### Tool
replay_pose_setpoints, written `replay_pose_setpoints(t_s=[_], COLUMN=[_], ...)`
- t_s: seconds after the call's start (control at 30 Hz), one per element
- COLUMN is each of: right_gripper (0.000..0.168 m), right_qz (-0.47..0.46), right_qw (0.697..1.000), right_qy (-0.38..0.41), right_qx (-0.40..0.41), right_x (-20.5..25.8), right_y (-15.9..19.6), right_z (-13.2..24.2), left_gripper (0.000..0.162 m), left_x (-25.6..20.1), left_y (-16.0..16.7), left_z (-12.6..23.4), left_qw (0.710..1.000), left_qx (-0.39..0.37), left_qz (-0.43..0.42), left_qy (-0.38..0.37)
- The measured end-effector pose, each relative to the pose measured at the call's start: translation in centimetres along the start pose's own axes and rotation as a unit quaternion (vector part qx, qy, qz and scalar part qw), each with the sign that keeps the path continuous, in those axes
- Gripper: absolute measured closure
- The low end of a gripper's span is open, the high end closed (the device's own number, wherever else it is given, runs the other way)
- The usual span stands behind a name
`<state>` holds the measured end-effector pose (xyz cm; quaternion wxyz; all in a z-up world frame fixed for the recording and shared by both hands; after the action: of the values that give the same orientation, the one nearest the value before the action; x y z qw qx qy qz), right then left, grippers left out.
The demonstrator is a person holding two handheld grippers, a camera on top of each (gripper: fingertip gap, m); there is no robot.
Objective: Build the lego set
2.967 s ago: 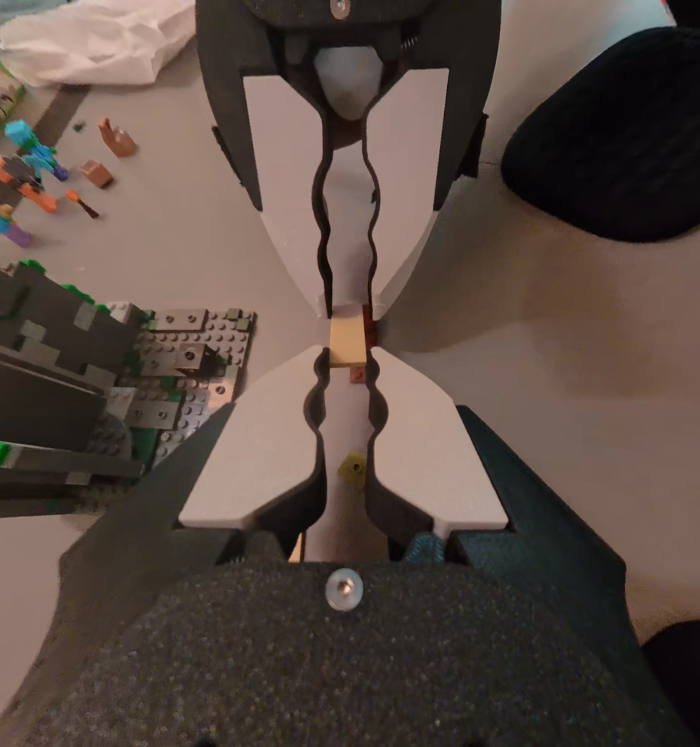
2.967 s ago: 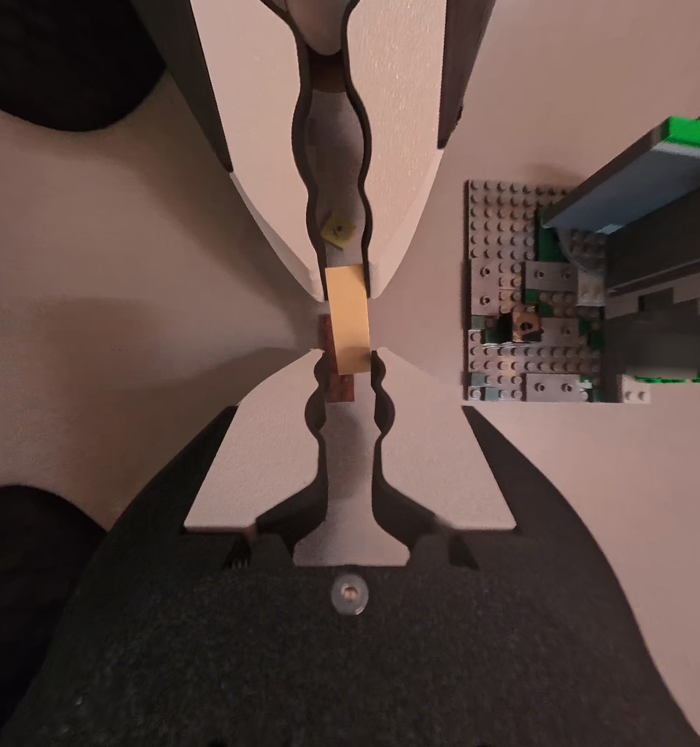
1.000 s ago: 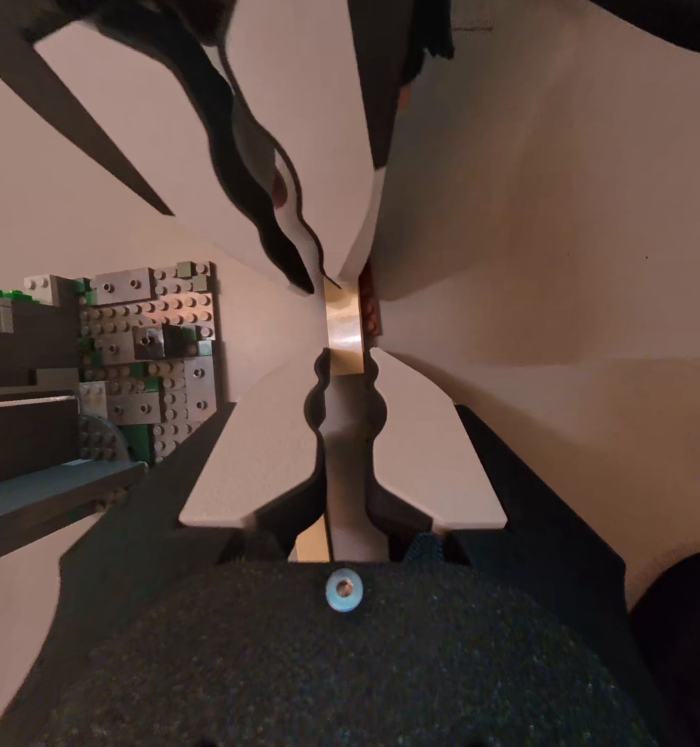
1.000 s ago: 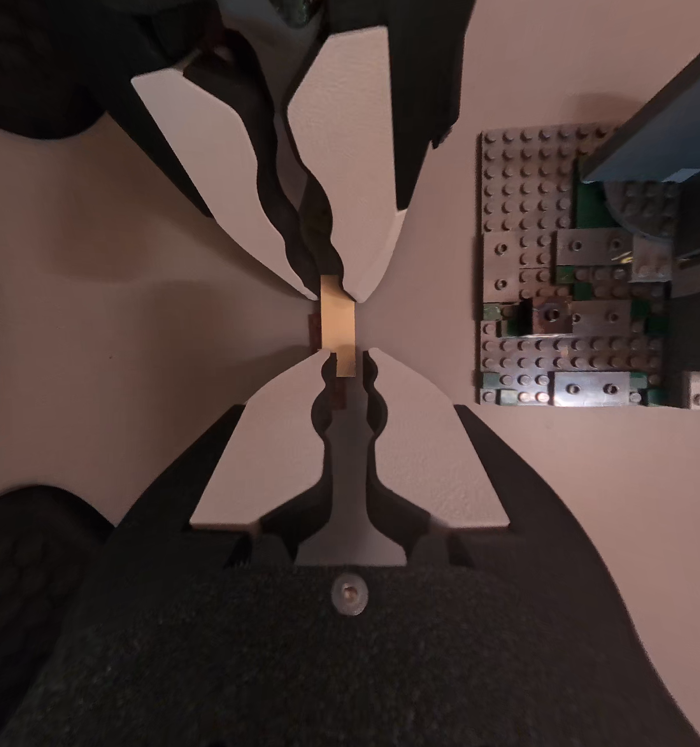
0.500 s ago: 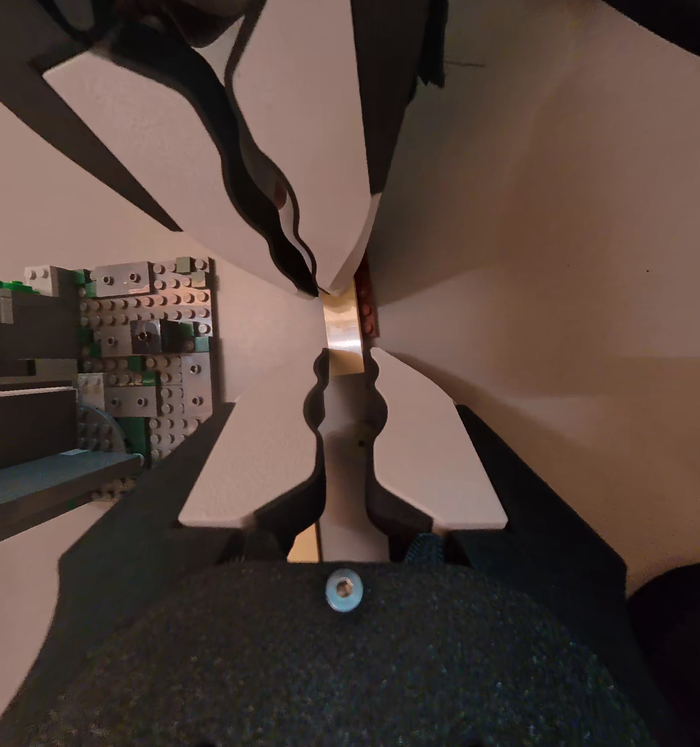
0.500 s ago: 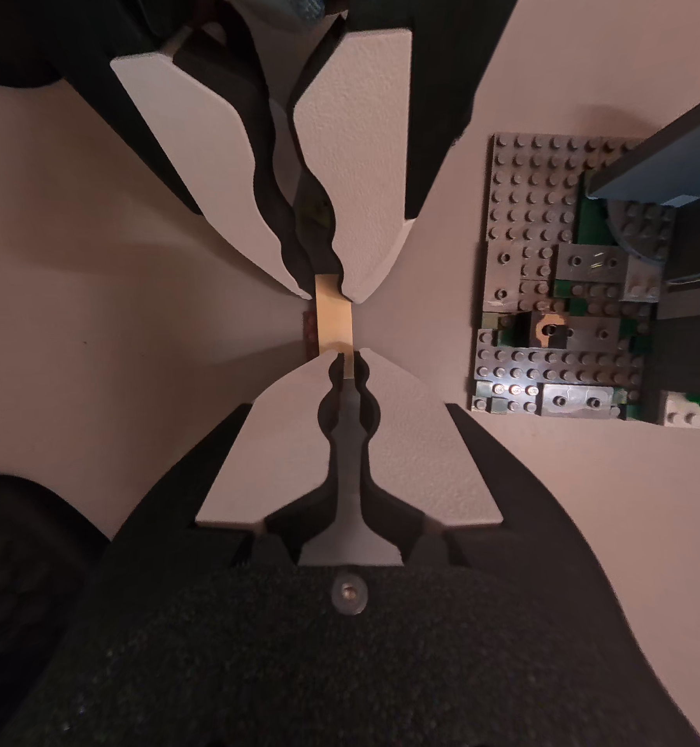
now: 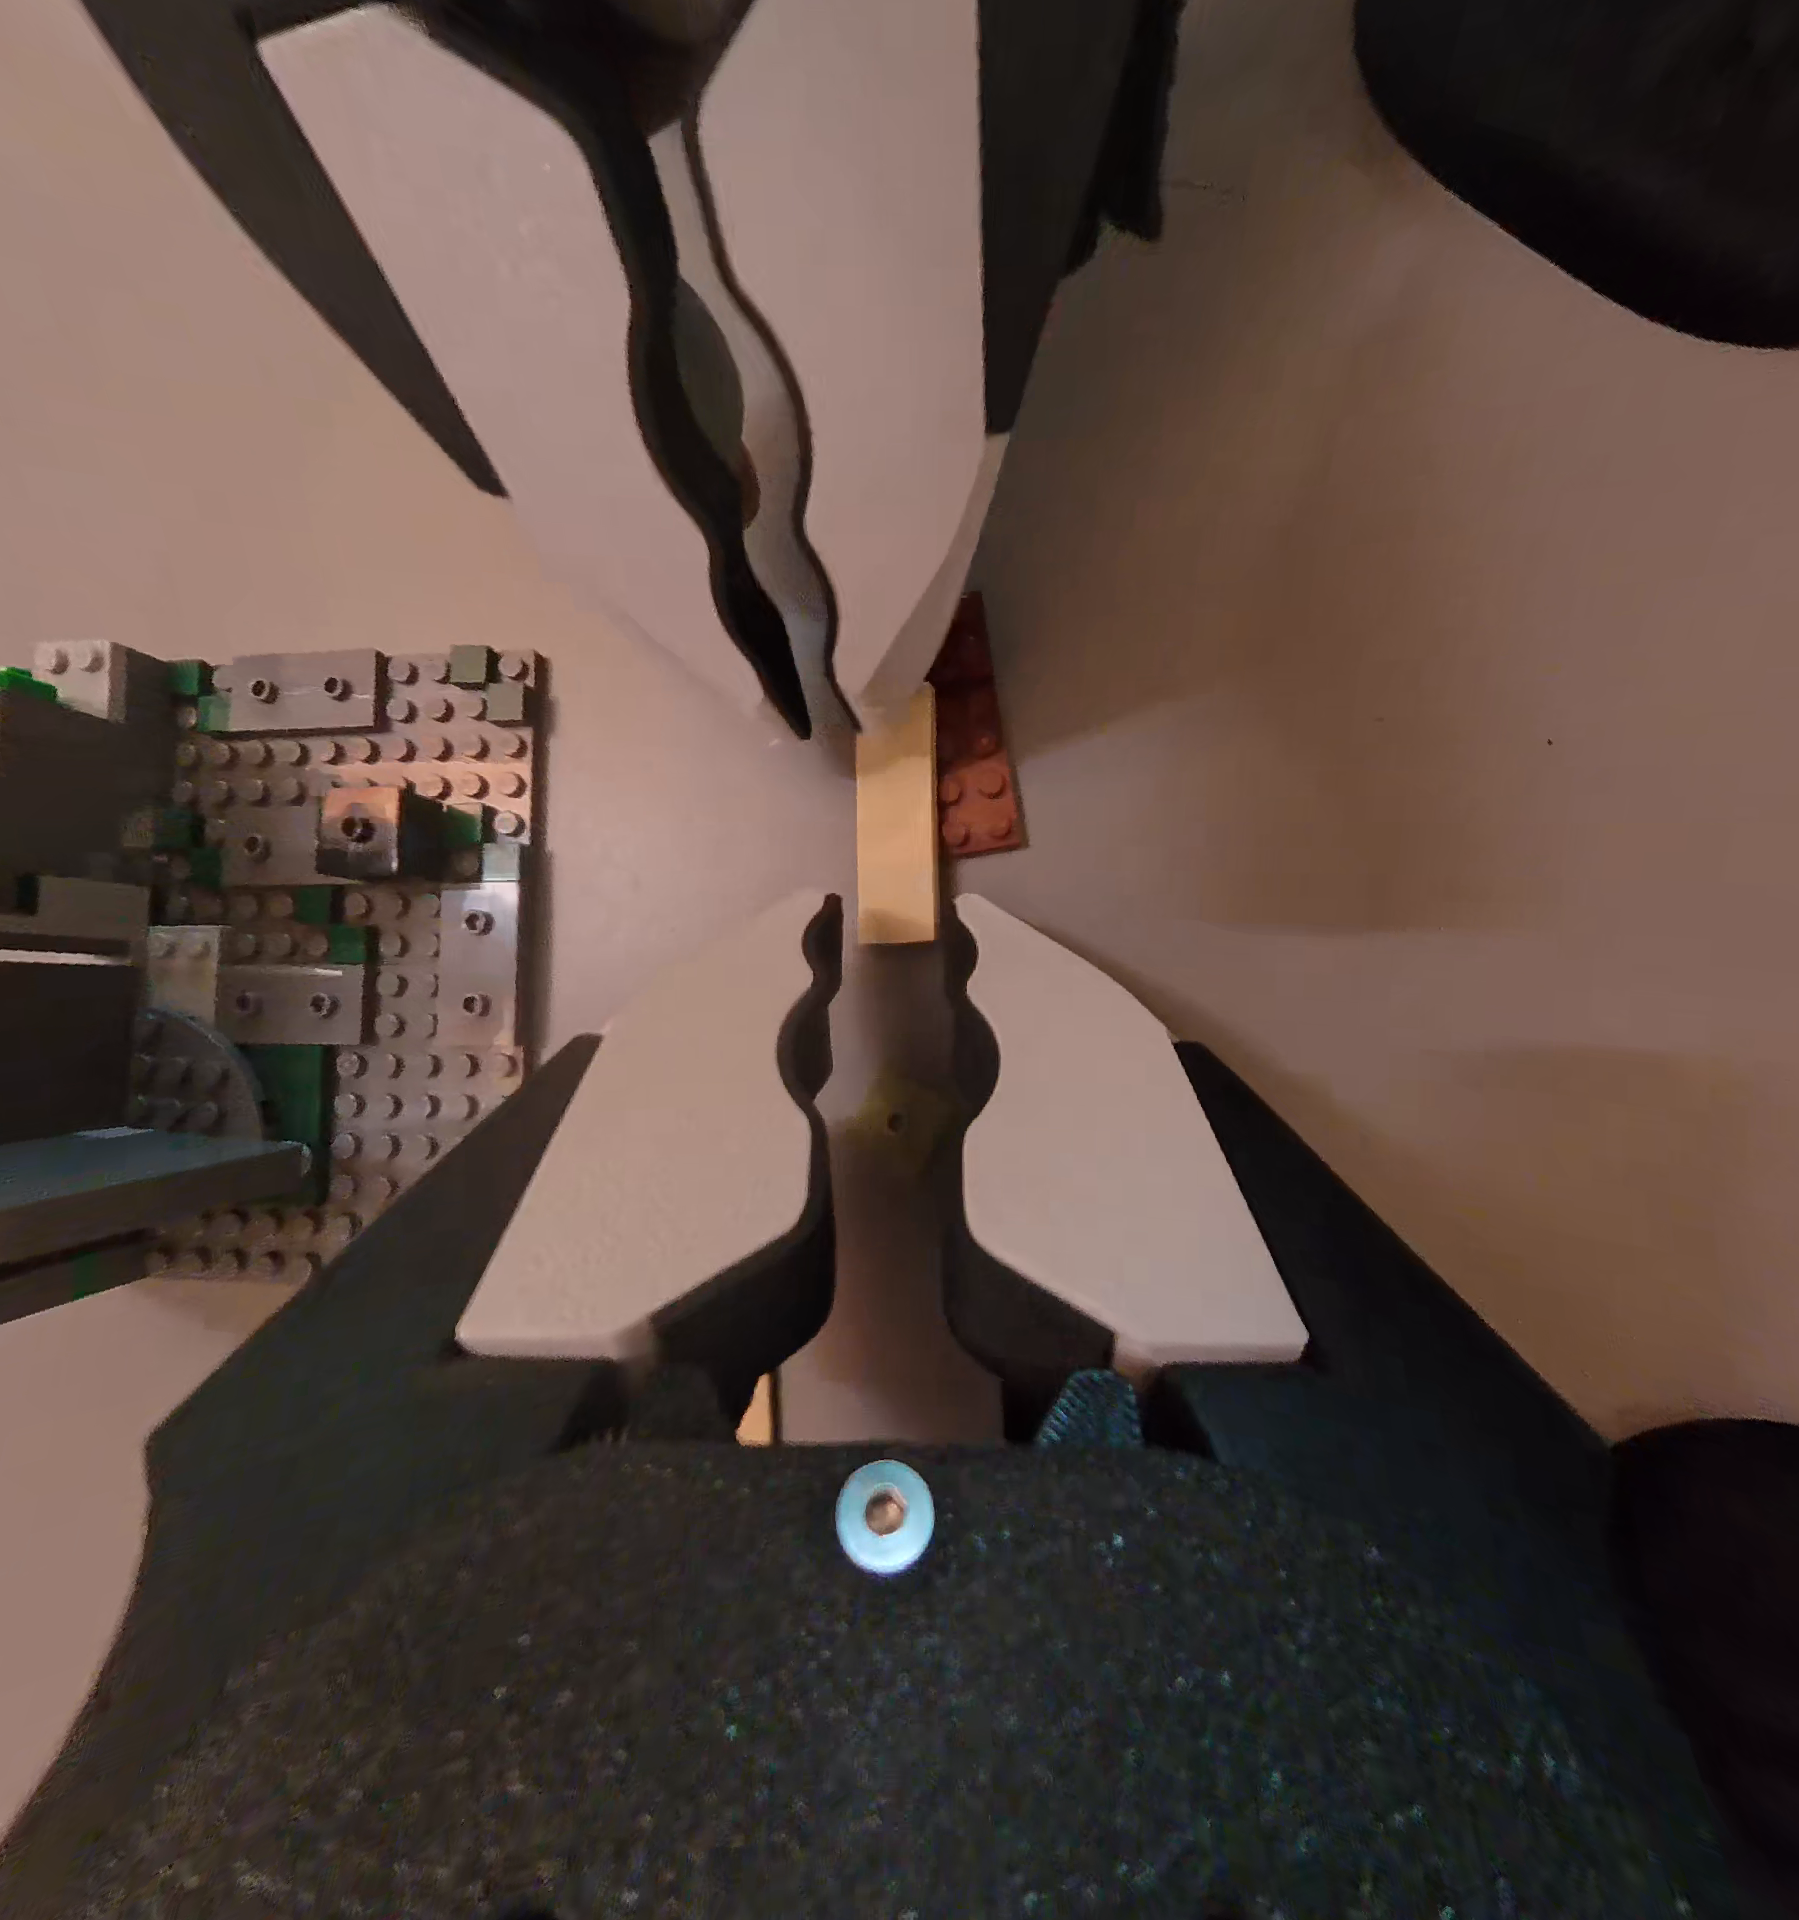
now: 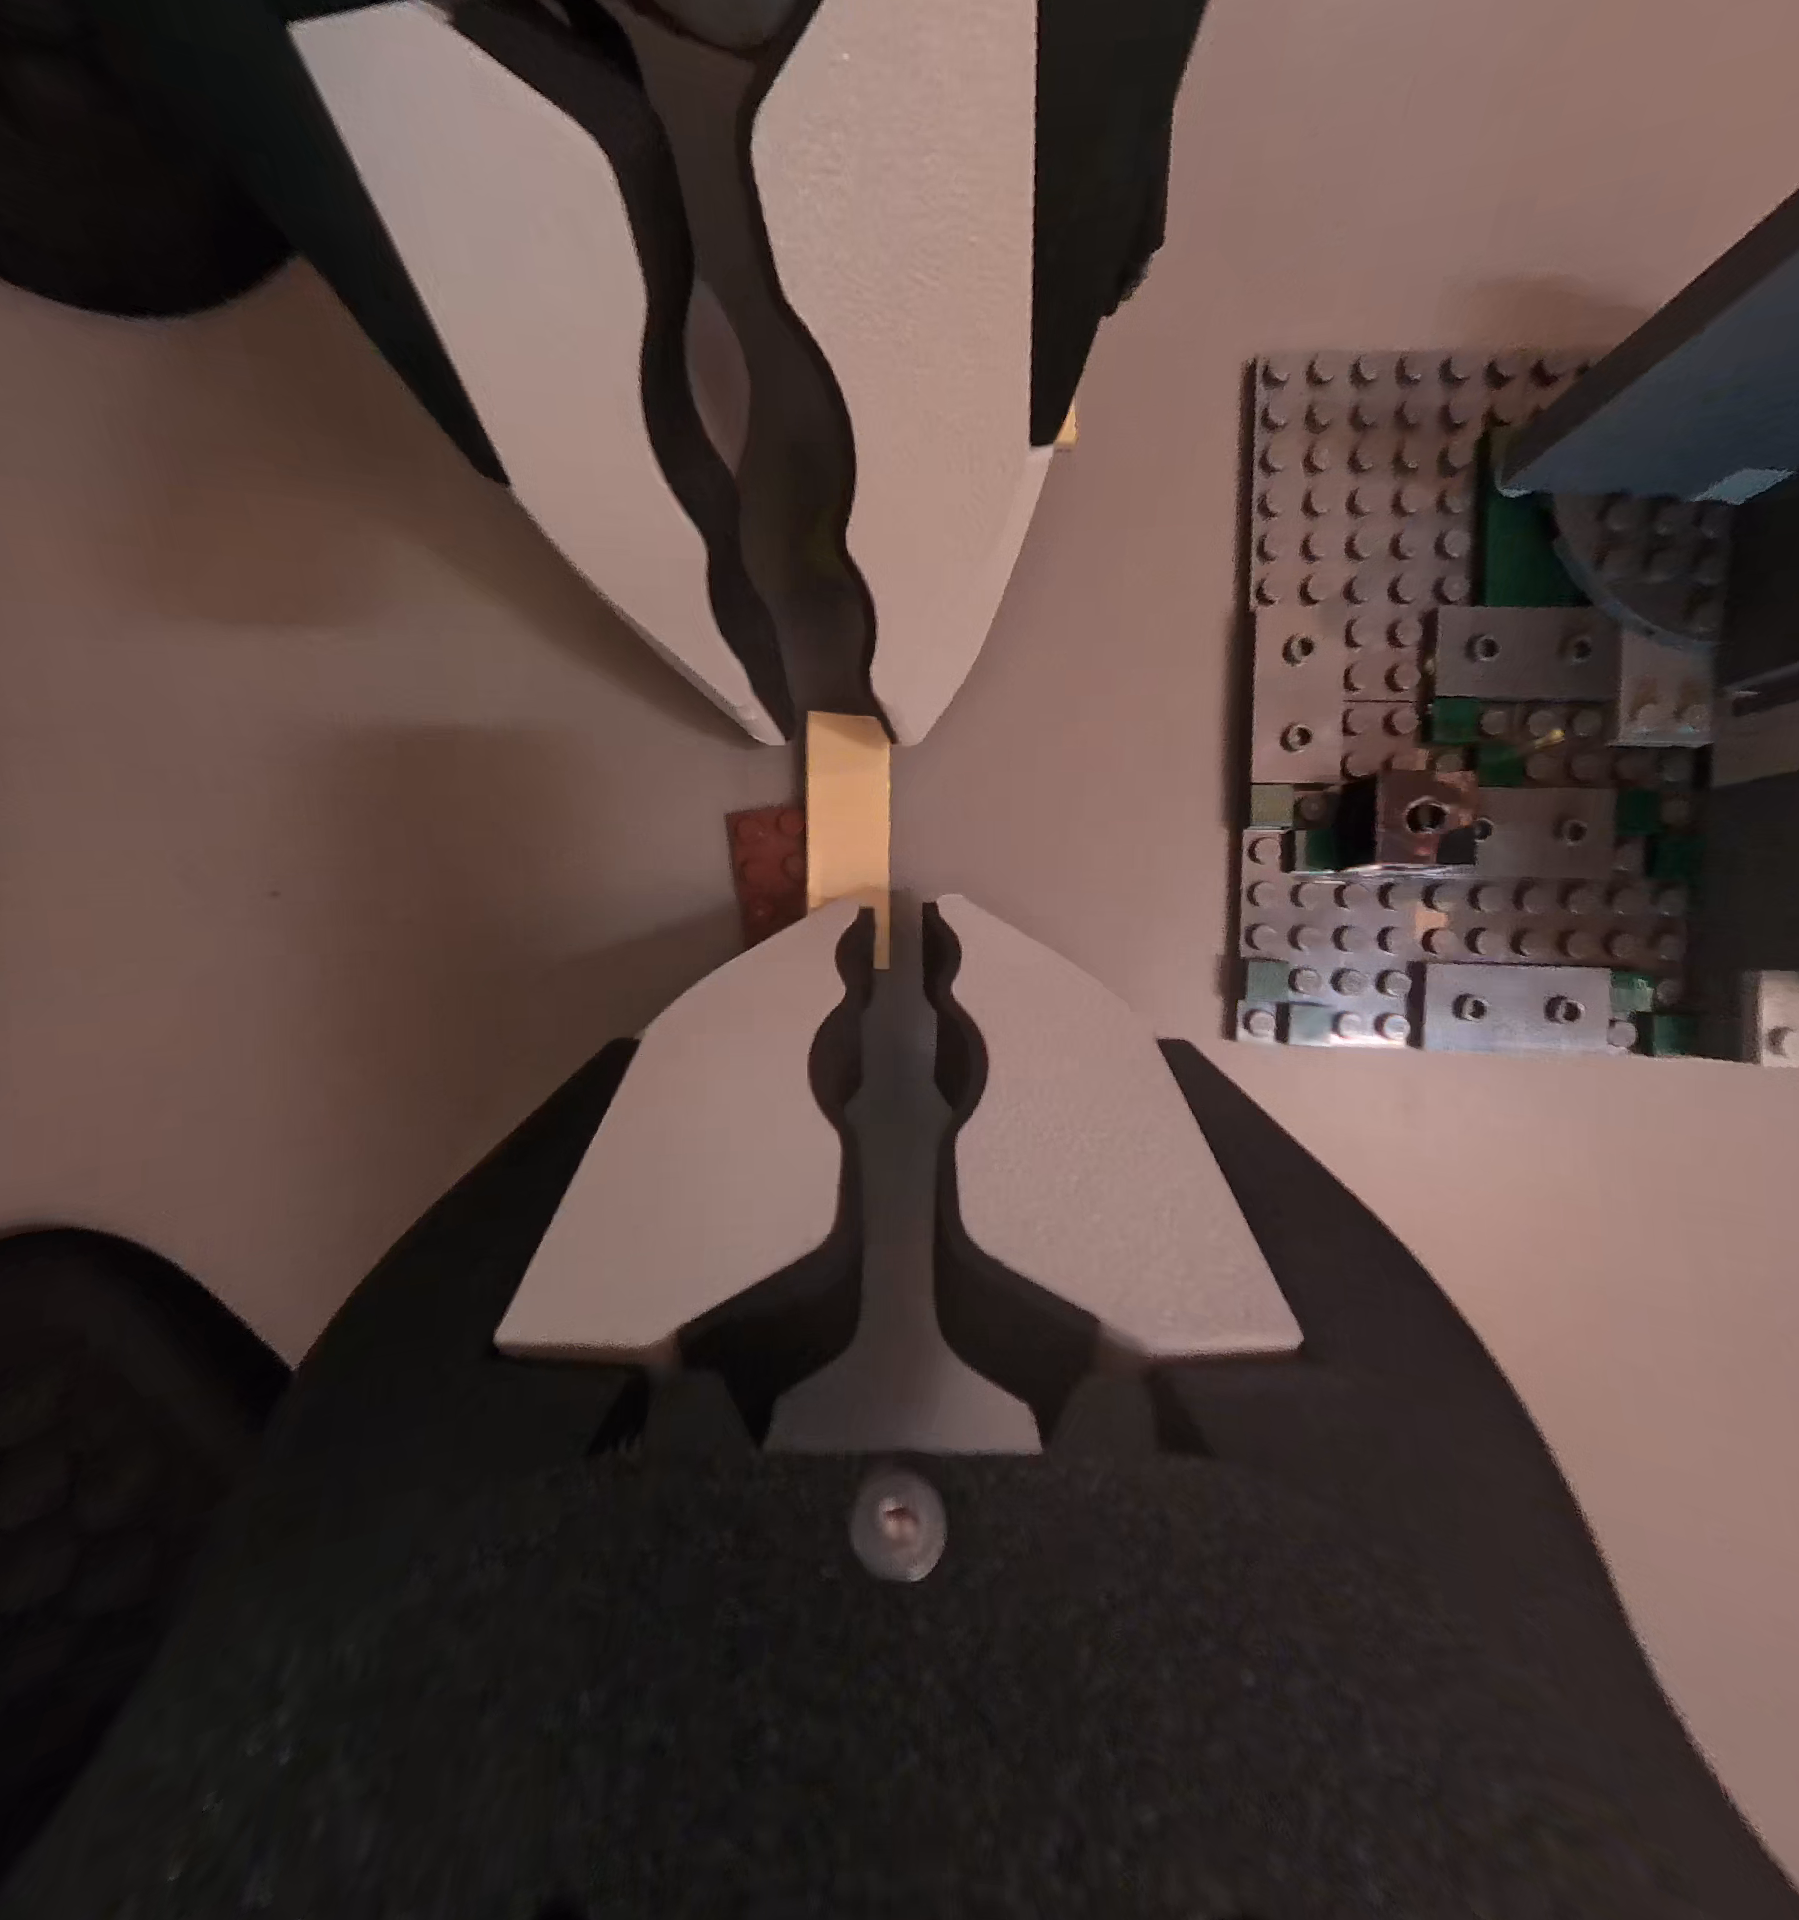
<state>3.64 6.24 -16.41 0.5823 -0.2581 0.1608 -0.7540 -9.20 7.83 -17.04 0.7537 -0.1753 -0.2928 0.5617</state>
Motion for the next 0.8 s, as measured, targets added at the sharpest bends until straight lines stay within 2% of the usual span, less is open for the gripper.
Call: replay_pose_setpoints(t_s=[0.03,0.27,0.53,0.8], right_gripper=[0.159,0.152,0.158,0.152], right_qz=[-0.001,-0.001,0.005,0.002], right_qw=[1.0,1.0,0.999,1.0], right_qy=[-0.006,-0.015,-0.024,-0.017], right_qx=[-0.006,0.012,0.023,0.021], right_x=[0.1,0.4,0.4,0.0], right_y=[0.0,-0.2,-0.5,-0.2], right_z=[0.1,-0.7,-1.1,-0.5], left_gripper=[0.144,0.142,0.143,0.14], left_x=[0.1,0.3,0.2,0.4], left_y=[0.0,0.3,0.5,0.4], left_z=[0.0,-0.6,-0.6,-0.8], left_qw=[1.0,0.999,0.999,0.998], left_qx=[-0.002,0.004,0.009,0.021], left_qz=[0.003,0.021,0.022,0.039], left_qy=[0.0,0.025,0.029,0.035])
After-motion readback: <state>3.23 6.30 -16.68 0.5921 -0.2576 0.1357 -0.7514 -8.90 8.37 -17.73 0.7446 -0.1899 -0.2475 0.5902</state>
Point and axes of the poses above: each gripper's, where its closed fingertips meet, z back along the fingers, y out of its underside, x = y × z across the jaws, the point moved 9 cm from there along z, back along the fingers, and after that the axes turned 10 degrees about -y, right-handed, at the moved point
